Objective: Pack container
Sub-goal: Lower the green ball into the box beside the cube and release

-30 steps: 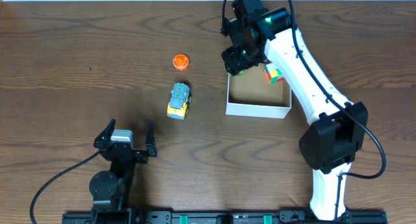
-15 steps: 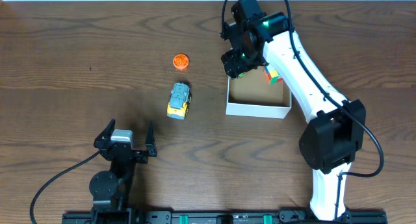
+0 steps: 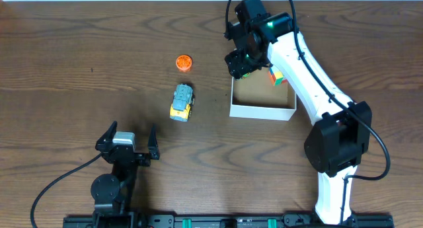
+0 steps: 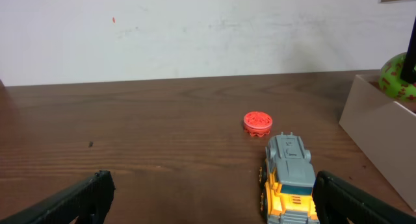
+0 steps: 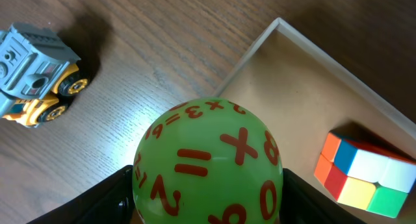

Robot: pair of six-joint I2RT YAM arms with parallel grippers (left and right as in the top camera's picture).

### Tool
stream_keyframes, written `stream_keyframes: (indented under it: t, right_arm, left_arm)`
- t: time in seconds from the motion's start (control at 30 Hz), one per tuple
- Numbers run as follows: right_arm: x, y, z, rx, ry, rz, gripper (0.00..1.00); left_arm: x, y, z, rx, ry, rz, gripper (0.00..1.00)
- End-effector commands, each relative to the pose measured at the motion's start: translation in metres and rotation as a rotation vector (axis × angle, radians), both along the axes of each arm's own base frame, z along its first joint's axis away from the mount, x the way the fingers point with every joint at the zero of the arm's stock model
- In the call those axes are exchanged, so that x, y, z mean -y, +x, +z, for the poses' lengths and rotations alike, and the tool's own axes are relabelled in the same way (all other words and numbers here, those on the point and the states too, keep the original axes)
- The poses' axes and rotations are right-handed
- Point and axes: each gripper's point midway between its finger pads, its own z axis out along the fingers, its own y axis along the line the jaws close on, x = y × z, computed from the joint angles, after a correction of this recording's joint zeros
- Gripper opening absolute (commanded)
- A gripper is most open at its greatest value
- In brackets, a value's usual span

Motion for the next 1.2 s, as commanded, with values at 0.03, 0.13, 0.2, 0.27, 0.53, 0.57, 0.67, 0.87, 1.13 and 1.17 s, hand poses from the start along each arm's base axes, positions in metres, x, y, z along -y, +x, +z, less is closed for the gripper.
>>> stream_keyframes:
  t: [0.03,0.13,0.2,0.27,0.53,0.57,0.67,0.87,1.13,1.17]
  right_arm:
    - [-0.004,-0.003,-0.006,-0.01,-0.013,-0.001,0.69]
    - [-0.003,-0.002,-0.006,-0.006,-0.015,-0.002,0.69]
    - [-0.001,0.0,-0.006,0.004,-0.028,-0.007,0.69]
    - [0.005,0.003,-0.007,0.019,-0.061,-0.018,0.7]
    - [0.03,0.015,-0.007,0.053,-0.14,-0.11,0.7]
    - [0.033,0.016,-0.007,0.05,-0.136,-0.129,0.7]
    - [0.039,0.018,-0.007,0.046,-0.135,-0.154,0.71]
    - [0.047,0.018,-0.016,0.03,-0.143,-0.167,0.73]
    - [0.051,0.013,-0.042,0.008,-0.153,-0.178,0.81]
    - [0.051,0.013,-0.044,0.007,-0.153,-0.178,0.82]
  left_arm:
    - [0.002,-0.001,-0.015,-0.043,0.015,-0.015,0.98]
    - [0.002,-0.001,-0.015,-0.043,0.015,-0.015,0.98]
    - [0.002,-0.001,-0.015,-0.043,0.015,-0.015,0.98]
    - [0.002,-0.001,-0.015,-0.043,0.015,-0.015,0.98]
    - [0.002,-0.001,-0.015,-0.043,0.015,-0.014,0.98]
    - [0.002,-0.001,-0.015,-0.043,0.015,-0.015,0.98]
    - [0.002,-0.001,-0.015,-0.043,0.015,-0.015,0.98]
    - [0.002,-0.001,-0.015,-0.043,0.015,-0.015,0.98]
    - [0.002,-0.001,-0.015,-0.043,0.015,-0.015,0.98]
    - [0.002,-0.001,-0.015,-0.043,0.015,-0.015,0.98]
